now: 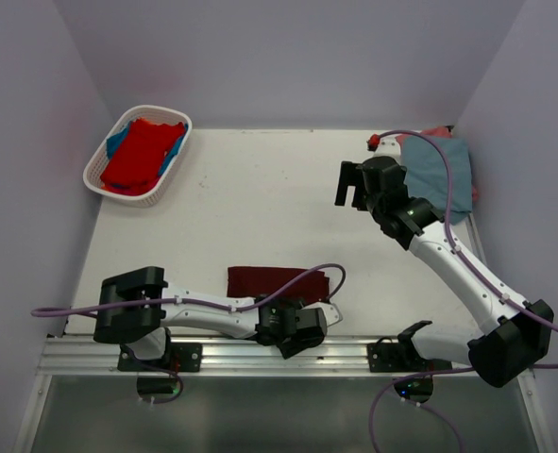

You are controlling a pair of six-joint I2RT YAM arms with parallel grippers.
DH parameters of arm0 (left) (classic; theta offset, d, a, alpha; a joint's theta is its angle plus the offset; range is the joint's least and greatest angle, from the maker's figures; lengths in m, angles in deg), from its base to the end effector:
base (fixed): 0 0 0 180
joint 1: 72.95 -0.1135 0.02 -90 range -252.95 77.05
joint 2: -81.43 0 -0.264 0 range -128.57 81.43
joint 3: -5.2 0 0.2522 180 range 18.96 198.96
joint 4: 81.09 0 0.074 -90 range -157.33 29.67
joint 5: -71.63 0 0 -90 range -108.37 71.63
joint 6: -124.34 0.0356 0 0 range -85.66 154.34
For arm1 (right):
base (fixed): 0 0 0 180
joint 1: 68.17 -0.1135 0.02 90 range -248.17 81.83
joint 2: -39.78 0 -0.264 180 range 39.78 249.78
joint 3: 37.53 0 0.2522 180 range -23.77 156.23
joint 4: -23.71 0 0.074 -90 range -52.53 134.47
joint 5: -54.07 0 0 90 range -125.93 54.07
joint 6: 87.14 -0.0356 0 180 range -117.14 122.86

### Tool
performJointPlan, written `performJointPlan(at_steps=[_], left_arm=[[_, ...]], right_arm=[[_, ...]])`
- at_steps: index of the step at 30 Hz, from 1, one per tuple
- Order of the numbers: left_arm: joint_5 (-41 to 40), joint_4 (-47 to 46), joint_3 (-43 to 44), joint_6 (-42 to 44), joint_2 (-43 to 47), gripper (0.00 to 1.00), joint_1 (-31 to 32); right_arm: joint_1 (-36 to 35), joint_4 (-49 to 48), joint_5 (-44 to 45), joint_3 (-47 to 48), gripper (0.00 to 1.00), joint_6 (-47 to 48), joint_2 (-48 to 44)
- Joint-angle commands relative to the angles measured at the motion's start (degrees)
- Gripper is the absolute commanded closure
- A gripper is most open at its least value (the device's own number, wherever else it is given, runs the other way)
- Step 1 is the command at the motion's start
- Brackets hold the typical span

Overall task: Fold and stack the t-shirts
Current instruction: Move the tshirt to the center of the board, then flatten out the tshirt

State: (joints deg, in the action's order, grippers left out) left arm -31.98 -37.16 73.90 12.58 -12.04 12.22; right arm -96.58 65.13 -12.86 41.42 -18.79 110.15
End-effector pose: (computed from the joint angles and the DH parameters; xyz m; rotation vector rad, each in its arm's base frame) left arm 0.0340 -0.3026 0.1702 1.3795 2.3494 -0.2181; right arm 0.2445 0.1164 0.3419 0.1083 2.0918 0.0949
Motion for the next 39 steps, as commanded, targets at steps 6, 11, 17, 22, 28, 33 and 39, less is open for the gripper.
performJointPlan(at_steps=[6,11,17,22,28,33,39], left_arm=[[4.46,-7.14,3.33,6.99,1.53,0.35,0.88],[3.94,-9.86,3.77,9.28,1.63,0.35,0.88],[3.32,-10.48,4.13,10.68,-2.77,0.35,0.88],[3.76,-12.33,3.07,11.21,-3.73,0.36,0.79],[3.32,-12.77,2.89,11.04,-4.0,0.59,0.53],[0.61,-12.6,3.33,10.6,-3.91,1.0,0.44],[-10.6,-7.86,6.66,7.97,-2.69,1.0,0.26]], right_arm=[[-0.16,-0.5,1.63,-0.41,0.01,0.2,-0.23],[-0.16,-0.59,2.07,-0.5,0.01,0.38,-0.23],[-0.16,-0.59,2.51,-0.59,0.01,0.64,-0.23],[-0.16,-0.68,2.86,-0.85,0.01,0.64,-0.41],[-0.16,-0.41,3.21,-1.03,0.01,0.56,-0.93],[-0.16,-0.24,3.47,-1.12,0.01,0.38,-1.55],[-0.07,0.81,7.06,-1.56,0.01,-0.41,-2.95]])
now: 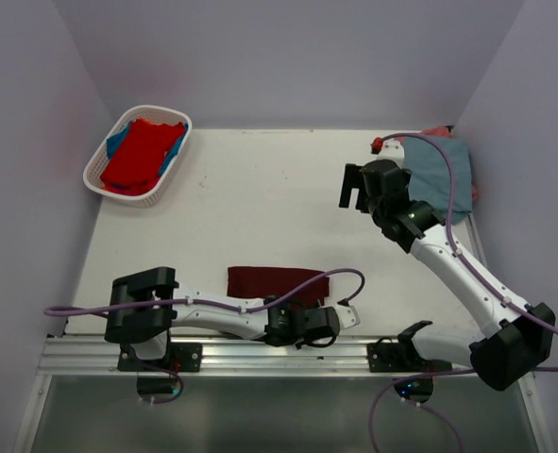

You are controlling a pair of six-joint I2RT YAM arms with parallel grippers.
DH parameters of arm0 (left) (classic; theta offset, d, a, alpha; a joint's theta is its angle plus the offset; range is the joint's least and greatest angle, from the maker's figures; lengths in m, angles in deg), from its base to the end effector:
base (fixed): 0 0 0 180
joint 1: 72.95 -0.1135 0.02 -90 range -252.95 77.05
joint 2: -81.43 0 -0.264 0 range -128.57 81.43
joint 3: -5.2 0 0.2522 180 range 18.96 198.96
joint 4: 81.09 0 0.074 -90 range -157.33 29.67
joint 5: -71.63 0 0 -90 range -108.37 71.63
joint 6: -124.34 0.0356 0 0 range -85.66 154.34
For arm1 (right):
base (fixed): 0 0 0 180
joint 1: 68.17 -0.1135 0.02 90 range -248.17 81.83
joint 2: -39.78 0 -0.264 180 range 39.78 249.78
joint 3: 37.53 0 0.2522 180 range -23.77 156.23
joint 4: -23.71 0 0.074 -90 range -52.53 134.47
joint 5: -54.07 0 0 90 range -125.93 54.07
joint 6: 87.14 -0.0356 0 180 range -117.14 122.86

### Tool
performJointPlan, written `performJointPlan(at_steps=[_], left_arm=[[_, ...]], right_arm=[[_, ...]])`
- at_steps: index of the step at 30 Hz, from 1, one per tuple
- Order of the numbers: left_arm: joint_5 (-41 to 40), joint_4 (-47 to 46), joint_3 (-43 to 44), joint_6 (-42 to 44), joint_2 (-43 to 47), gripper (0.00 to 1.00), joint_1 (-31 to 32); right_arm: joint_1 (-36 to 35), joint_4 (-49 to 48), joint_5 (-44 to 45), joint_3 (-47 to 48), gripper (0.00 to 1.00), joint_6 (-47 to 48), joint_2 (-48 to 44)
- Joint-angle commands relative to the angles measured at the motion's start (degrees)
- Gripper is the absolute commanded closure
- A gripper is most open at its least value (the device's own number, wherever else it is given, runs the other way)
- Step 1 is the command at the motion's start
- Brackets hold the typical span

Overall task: Fold and stack the t-shirts
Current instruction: Flatten out the tshirt

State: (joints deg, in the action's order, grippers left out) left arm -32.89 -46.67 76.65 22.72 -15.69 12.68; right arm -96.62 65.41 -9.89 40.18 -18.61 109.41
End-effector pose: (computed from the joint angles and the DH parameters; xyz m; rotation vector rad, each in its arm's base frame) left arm 0.0344 -0.3325 0.1722 1.4913 2.1254 -0.3016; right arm 0.2414 0.1130 0.3378 0.1304 2.0876 0.0343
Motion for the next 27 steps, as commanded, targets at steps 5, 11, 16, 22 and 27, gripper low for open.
performJointPlan(at_steps=[5,11,16,22,27], left_arm=[[-23.87,10.79,11.63,-6.75,8.23,1.0,-5.1],[-32.75,3.44,15.77,-4.05,21.43,1.0,-21.7],[-34.08,1.75,20.87,-0.07,21.1,1.0,-29.87],[-26.27,0.43,24.48,-0.42,15.65,1.0,-38.94],[-20.73,-0.54,25.54,-1.04,11.61,1.0,-42.11]], right_arm=[[0.23,1.85,7.7,-1.01,0.01,-2.6,-2.92],[0.76,0.89,5.08,-3.56,0.01,-3.84,-3.18],[0.76,-1.3,-0.36,-6.19,0.01,-5.15,-4.05],[-0.29,-11.93,-22.34,-13.13,0.01,-7.09,-3.89],[-2.67,-13.0,-25.86,-12.0,0.01,-4.72,1.12]])
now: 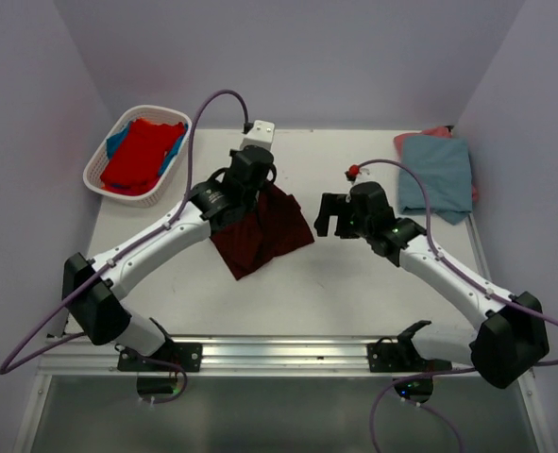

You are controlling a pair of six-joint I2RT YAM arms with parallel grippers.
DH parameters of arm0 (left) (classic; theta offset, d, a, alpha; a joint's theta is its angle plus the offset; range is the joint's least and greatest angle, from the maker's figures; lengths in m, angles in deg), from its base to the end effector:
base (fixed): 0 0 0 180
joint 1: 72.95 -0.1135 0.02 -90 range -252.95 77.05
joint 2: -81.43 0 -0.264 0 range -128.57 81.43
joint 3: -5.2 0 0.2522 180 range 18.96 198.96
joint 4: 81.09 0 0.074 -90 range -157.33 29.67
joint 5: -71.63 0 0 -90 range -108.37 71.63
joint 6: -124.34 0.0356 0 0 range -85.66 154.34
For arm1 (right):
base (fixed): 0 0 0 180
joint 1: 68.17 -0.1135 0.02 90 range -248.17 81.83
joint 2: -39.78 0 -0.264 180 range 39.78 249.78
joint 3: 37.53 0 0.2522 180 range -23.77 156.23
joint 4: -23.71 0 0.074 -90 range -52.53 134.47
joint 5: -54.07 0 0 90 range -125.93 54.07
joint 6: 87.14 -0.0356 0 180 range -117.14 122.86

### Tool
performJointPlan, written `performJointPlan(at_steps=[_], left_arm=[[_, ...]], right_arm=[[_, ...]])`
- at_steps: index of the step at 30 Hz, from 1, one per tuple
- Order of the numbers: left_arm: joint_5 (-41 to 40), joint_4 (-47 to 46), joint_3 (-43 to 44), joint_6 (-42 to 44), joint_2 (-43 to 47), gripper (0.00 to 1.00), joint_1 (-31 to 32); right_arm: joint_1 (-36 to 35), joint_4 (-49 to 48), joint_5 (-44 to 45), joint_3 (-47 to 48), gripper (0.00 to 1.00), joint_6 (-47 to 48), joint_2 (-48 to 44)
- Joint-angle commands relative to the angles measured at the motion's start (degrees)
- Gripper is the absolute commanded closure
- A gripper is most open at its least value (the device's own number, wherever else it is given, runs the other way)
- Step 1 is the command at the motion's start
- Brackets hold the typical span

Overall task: Fold and stack the t-shirts
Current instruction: Flatten out the tshirt

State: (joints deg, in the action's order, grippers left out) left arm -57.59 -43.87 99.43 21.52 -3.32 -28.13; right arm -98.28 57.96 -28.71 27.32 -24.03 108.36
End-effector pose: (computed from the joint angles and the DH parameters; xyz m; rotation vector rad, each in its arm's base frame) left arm 0.2531 -0.2198 0.3706 0.1305 1.9355 0.0398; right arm 0.2284 0.1273 0.2756 0.0060 2.2579 0.4003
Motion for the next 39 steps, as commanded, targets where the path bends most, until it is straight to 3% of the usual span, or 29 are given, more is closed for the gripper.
performJointPlan(at_steps=[1,6,23,25,29,30,31,35,39], left_arm=[[4.5,-3.42,3.03,-0.01,-1.29,1.0,-1.57],[8.28,-4.21,3.47,-0.54,-3.05,1.0,-3.94],[15.58,-4.21,0.48,-0.45,2.31,1.0,-7.46],[15.93,-4.13,0.22,-0.54,2.92,1.0,-7.46],[16.2,-3.96,-0.57,-0.63,3.8,1.0,-7.55],[15.85,-3.86,-0.57,-0.63,3.89,1.0,-7.64],[15.5,-3.6,-0.75,-0.72,3.98,1.0,-7.73],[12.25,-1.85,-0.57,-1.5,3.98,1.0,-8.6],[8.11,1.4,-0.31,-3.35,4.06,1.0,-10.27]], right_arm=[[-1.18,-7.12,-7.57,1.37,0.01,0.96,3.48],[-1.88,-9.94,-12.58,8.56,0.02,2.2,16.64],[-2.94,-2.92,-4.07,44.87,0.17,6.33,54.55],[-2.94,-2.48,-3.8,47.87,0.25,6.94,56.48],[-2.94,-2.21,-2.66,49.89,0.72,6.86,57.99],[-2.94,-1.86,-1.96,48.94,0.94,6.86,57.38],[-2.94,-2.29,-1.52,47.8,1.0,6.86,56.5],[-2.94,-2.74,1.56,40.07,1.0,7.21,48.69],[-2.94,3.47,8.14,33.48,1.0,8.43,38.16]])
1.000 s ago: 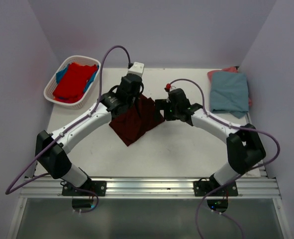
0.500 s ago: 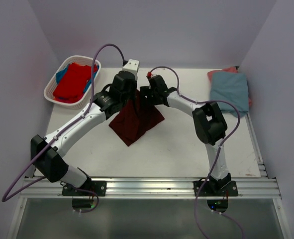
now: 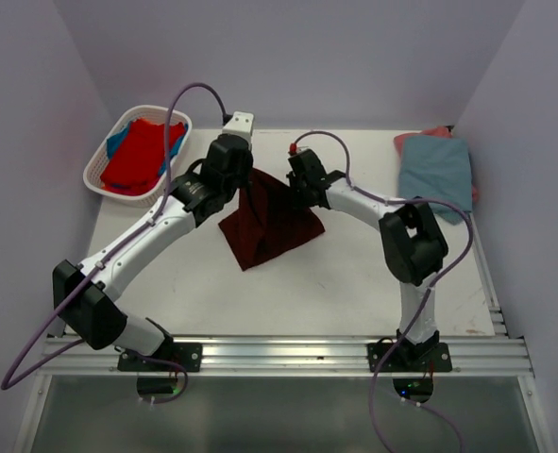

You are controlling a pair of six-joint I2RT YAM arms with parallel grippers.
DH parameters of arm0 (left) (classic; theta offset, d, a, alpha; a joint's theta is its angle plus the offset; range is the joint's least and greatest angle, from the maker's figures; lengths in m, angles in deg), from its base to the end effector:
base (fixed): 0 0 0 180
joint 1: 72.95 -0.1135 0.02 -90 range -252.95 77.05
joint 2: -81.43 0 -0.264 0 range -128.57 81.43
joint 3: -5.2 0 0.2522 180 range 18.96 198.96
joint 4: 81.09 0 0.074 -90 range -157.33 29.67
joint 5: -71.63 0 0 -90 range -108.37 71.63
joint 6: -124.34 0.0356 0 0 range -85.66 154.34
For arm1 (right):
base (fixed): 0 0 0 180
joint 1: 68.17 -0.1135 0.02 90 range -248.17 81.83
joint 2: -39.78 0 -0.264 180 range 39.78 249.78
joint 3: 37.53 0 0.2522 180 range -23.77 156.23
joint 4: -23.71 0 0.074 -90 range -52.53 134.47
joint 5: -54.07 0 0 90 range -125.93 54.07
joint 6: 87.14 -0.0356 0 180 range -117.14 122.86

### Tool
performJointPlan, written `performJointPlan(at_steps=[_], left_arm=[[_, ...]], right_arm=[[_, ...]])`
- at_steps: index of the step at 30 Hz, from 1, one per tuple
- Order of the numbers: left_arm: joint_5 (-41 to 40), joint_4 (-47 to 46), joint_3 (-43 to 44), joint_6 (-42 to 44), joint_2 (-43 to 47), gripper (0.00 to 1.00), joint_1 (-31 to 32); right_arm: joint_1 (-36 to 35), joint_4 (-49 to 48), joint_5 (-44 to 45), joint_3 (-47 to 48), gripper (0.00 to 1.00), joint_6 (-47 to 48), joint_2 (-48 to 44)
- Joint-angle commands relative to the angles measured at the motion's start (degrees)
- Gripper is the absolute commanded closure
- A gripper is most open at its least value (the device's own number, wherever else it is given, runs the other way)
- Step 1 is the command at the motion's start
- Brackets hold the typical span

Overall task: Fold and stack the t-shirts
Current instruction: Flatten out the tshirt

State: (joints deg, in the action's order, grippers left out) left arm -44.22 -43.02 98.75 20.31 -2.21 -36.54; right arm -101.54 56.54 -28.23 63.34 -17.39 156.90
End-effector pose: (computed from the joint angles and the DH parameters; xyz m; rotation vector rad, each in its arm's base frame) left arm 0.2770 -0.1850 0.3692 0.1180 2.0072 -0.0948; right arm 0.3818 0.2458 0.1953 -0.2173 2.4246 0.2633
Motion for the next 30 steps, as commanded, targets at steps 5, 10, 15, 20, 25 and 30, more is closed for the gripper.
performJointPlan(at_steps=[5,10,15,20,25,30], left_arm=[[-8.25,4.85,1.42,-3.73,3.92,1.0,-7.21],[-10.36,8.55,4.49,-5.05,4.27,1.0,-13.1],[-10.8,12.07,7.13,-5.4,5.93,1.0,-20.57],[-10.72,13.04,7.05,-6.37,8.84,1.0,-22.69],[-6.94,15.32,7.49,-6.98,10.33,1.0,-22.78],[-3.08,17.52,6.7,-7.16,15.06,1.0,-22.69]], right_arm=[[0.41,15.98,16.27,-3.97,1.0,2.24,-17.26],[0.41,27.24,19.98,-3.79,1.0,1.97,-22.28],[0.49,31.19,22.08,-6.42,1.0,0.83,-28.69],[1.19,35.24,27.36,-6.69,1.0,-0.14,-30.37],[2.6,38.49,30.87,-6.08,1.0,-2.16,-30.72],[2.69,42.1,33.34,-5.72,1.0,-4.27,-33.88]])
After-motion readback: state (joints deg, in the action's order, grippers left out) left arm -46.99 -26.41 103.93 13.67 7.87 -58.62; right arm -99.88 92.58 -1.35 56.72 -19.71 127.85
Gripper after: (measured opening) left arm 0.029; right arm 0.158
